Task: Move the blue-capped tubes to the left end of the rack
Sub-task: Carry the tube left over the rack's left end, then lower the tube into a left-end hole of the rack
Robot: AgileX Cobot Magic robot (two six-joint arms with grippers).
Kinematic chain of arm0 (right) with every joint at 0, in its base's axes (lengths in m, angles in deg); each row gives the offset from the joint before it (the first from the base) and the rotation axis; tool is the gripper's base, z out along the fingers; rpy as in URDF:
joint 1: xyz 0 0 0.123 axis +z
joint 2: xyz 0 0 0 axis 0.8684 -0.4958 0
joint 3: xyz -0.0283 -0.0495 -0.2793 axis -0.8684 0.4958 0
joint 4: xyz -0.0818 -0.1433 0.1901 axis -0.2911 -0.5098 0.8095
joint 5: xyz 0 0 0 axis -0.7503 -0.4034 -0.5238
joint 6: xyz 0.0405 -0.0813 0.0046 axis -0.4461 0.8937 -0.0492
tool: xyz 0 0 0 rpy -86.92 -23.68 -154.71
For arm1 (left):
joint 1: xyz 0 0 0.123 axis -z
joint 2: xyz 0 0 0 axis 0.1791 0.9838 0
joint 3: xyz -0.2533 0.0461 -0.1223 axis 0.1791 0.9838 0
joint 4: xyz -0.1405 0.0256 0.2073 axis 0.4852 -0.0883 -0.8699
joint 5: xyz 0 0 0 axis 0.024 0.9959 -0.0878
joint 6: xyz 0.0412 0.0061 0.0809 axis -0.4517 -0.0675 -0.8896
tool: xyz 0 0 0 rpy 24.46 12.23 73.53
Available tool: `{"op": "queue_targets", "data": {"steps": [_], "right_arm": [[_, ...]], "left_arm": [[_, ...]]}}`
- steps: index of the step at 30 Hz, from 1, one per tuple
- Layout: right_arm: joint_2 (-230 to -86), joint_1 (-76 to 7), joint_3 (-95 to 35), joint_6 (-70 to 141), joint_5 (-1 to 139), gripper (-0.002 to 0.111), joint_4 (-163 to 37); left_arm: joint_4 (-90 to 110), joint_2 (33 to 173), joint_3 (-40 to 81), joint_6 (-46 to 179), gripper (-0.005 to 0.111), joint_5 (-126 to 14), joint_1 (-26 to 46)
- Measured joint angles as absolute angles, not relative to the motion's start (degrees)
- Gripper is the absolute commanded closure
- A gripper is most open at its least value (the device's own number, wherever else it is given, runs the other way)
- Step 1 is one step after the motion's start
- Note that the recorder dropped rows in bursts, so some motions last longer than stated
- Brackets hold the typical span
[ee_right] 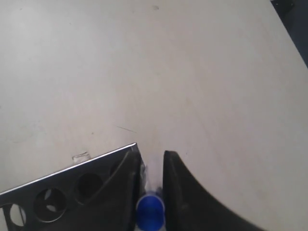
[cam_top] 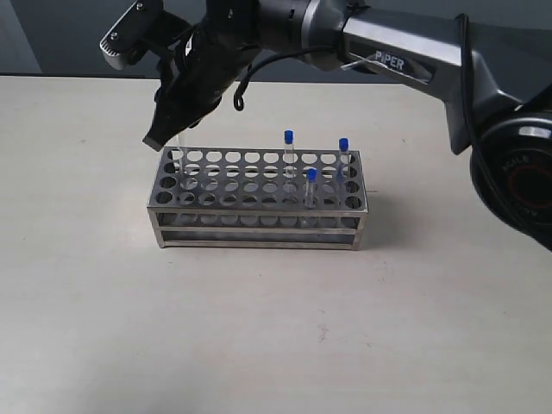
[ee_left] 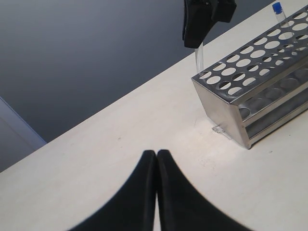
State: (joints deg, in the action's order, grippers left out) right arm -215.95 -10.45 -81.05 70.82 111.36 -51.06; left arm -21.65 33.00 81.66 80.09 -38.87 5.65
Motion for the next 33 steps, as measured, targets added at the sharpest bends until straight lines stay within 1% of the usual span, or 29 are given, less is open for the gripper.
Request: {"op": "queue_targets", "data": {"steps": [9,19,33], "right_arm": [[-213.5,-10.4,-81.0,70.8,113.0,0.109,-50.4],[-211.8,-10.0,-81.0,70.7,118.9,0.109,-47.1],[-214.2,-9.4,-81.0,70.6,117.7,0.109,-48.7]], "left_arm": [[-21.6,33.0,81.7,80.1,0.106,-38.9,5.6],[-21.6,33.0,81.7,80.1,0.106,-38.9,5.6],[-21.6,33.0,81.7,80.1,0.106,-38.9,5.6]]}}
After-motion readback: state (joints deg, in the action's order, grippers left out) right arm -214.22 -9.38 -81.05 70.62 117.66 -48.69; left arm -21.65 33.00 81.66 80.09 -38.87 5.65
